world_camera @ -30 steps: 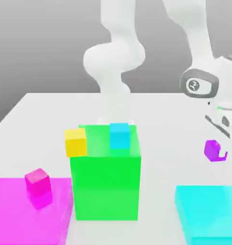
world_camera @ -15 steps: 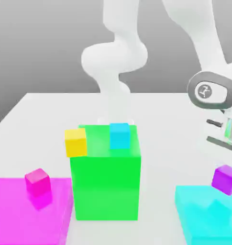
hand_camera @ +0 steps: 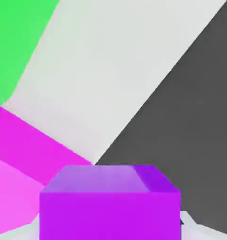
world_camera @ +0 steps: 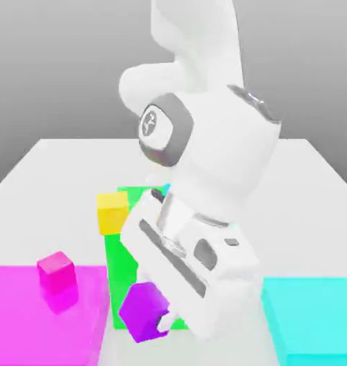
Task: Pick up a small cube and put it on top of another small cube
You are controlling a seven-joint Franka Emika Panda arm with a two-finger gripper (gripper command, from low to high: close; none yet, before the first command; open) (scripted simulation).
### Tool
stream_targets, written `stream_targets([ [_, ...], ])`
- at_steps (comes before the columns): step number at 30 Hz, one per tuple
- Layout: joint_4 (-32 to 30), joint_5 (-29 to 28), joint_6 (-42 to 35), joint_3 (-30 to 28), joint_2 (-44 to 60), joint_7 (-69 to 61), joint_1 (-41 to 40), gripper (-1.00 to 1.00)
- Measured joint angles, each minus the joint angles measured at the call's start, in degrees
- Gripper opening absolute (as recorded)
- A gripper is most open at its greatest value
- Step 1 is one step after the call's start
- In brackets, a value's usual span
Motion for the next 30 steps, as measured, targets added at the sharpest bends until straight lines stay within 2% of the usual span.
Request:
stream_targets([
  [4, -0.3, -0.3, -4.1, -5.8, -4.4, 2.4, -8.2, -1.00],
  [7, -1.9, 2.7, -5.8, -6.6, -8.2, 5.6, -11.4, -1.00],
  [12, -6.4, 13.0, -5.8, -6.3, -13.9, 11.3, -11.3, -1.00],
  [18, -12.1, 29.0, -5.5, -8.5, -18.8, 15.4, -10.1, -1.00],
  [21, -14.2, 33.4, -4.3, -10.4, -18.3, 15.8, -10.7, -1.00],
  [26, -15.9, 39.4, 3.2, -11.2, -11.4, 12.0, -9.9, -1.00],
  [27, -16.2, 40.4, 5.0, -11.2, -9.9, 11.2, -10.0, 1.00],
  [30, -16.2, 40.4, 5.0, -11.2, -9.9, 11.2, -9.9, 1.00],
])
